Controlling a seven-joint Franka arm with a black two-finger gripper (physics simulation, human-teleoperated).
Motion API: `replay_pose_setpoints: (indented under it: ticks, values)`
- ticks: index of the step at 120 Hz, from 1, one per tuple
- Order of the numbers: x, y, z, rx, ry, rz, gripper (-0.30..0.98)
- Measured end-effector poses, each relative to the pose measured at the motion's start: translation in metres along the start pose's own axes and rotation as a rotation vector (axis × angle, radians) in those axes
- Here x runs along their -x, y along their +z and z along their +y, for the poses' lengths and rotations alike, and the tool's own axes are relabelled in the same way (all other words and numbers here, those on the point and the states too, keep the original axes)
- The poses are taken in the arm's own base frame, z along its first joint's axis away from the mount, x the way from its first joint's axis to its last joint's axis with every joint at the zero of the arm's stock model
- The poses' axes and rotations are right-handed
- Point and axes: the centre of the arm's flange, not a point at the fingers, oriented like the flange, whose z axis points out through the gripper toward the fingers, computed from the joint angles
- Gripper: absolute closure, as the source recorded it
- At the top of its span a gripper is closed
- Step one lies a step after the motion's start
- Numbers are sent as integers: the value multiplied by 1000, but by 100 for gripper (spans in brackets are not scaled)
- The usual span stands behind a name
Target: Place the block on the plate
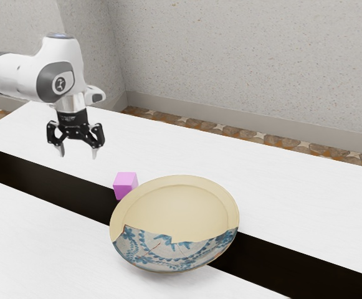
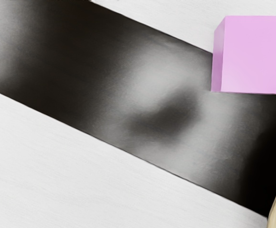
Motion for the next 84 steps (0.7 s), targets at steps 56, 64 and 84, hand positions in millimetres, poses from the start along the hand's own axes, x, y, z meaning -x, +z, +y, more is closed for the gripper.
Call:
replay_pose_setpoints:
  ticks: [56, 64, 84]
  values:
    - [-33, 80, 77, -17, -29, 36, 0]
    - [-43, 85, 82, -22, -23, 57, 0]
    - [-61, 100, 89, -22, -17, 74, 0]
